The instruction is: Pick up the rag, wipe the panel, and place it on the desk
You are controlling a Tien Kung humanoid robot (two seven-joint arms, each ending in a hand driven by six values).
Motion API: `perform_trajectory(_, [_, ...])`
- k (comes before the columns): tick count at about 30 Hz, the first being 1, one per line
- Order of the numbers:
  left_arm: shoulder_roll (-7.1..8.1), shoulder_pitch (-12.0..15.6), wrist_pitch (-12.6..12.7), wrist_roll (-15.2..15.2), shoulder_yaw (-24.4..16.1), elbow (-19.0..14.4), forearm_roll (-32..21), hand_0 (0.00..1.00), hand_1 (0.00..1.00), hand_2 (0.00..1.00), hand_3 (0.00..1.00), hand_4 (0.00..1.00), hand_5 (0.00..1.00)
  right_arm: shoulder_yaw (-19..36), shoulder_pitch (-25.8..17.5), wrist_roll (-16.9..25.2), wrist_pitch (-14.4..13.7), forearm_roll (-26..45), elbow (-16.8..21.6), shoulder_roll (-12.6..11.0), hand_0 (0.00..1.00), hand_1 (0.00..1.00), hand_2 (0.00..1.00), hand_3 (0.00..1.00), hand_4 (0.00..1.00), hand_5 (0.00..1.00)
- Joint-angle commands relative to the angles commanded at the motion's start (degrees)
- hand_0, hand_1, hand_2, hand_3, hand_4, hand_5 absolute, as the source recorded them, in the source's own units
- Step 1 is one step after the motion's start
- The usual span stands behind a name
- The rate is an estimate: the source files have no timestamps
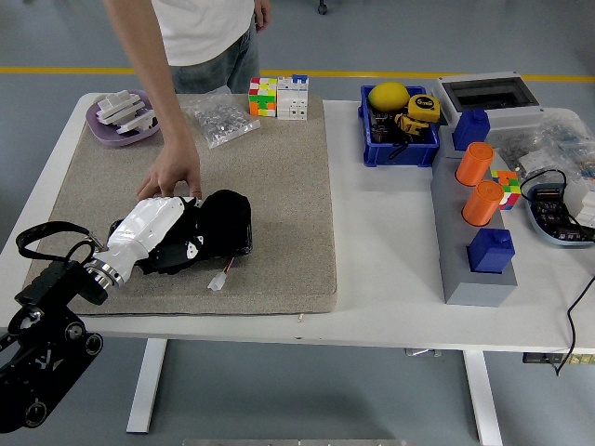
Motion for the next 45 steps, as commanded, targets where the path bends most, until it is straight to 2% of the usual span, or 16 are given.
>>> perform_trajectory(8, [-0.30,-0.7,0.0,0.2,3.3,-1.1,-0.2,0.275,0.192,0.559,0.422,0.026,0.002,0.0,0.1,0.0,0.0,-0.1,0.0,-0.1,0.524,0.605,0.652,0.579,0.998,0.479])
perform_trajectory(19, [-0.64,-0.1,0.2,0.1,2.7,-0.5,-0.3,0.275,0.194,0.557,0.421,0.028,0.002,-0.5,0.0,0.0,0.1,0.3,0.0,-0.1,0.523,0.605,0.652,0.580,0.998,0.479])
perform_trajectory(24, [-0.71,0.3,0.5,-0.2,0.9,0.8,-0.1,0.279,0.195,0.557,0.421,0.025,0.002,-0.2,0.0,0.0,0.0,0.1,0.0,-0.1,0.525,0.605,0.652,0.581,0.998,0.479])
perform_trajectory(36, [-0.74,2.0,1.1,-0.7,-6.9,5.6,2.6,0.286,0.200,0.556,0.423,0.026,0.002,-0.5,-0.1,-0.1,0.0,0.4,0.0,0.0,0.525,0.605,0.652,0.581,0.998,0.478])
perform_trajectory(45, [-0.73,3.6,1.1,-0.8,-11.6,6.6,3.4,0.286,0.201,0.557,0.424,0.029,0.002,-0.1,-0.1,0.0,0.0,0.1,0.0,0.0,0.525,0.605,0.652,0.581,0.998,0.479])
